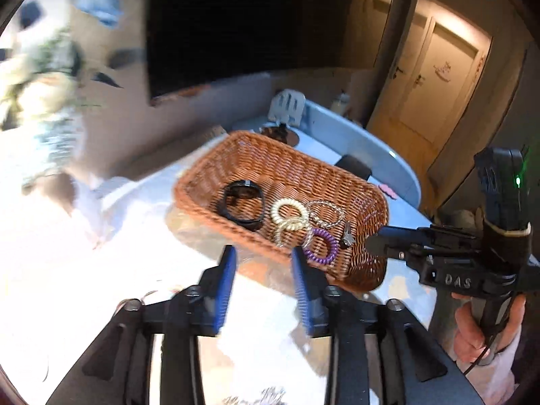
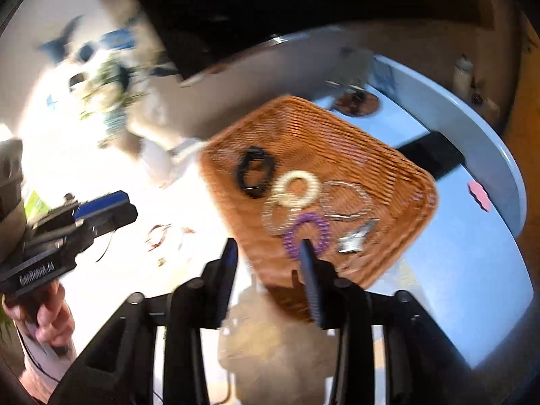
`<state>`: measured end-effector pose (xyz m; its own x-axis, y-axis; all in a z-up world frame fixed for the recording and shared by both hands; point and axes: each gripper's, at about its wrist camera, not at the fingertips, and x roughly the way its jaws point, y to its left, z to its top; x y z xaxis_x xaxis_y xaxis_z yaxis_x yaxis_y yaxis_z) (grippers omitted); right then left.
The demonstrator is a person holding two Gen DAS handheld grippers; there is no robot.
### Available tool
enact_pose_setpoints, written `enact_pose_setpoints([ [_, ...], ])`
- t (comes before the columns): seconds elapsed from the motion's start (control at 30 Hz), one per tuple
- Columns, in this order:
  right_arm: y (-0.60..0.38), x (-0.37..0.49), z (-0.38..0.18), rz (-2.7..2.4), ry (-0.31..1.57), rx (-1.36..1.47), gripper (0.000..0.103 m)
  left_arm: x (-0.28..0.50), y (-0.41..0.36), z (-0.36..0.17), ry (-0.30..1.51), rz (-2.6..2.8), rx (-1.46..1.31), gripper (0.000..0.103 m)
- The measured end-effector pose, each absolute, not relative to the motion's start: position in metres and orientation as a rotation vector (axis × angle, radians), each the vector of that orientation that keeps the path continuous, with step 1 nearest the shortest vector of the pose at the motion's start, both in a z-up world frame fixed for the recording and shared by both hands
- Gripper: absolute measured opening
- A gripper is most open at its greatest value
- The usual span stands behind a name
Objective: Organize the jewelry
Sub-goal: 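Move both tools back toward the remaining jewelry near the red string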
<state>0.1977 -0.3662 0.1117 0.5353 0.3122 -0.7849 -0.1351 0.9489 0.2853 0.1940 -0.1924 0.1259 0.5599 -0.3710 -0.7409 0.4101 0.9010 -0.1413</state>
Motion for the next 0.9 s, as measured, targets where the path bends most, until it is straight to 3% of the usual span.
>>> enact_pose_setpoints([
  [0.33,-0.279,0.148,0.081,0.42,0.949,0.152,0.047,0.126,-0.087,0.135,0.788,-0.387,-0.026,0.049],
  [0.6,-0.241,0.152,0.02,0.393,0.966,0.095,0.047,0.119,-0.021,0.068,0.883,-0.339,-0.139,0.048],
  [0.9,-0.237,0.166,0.009,0.388,1.033,0.074,0.047,0.139,-0.037,-0.004,0.974,-0.407,-0.084,0.048],
])
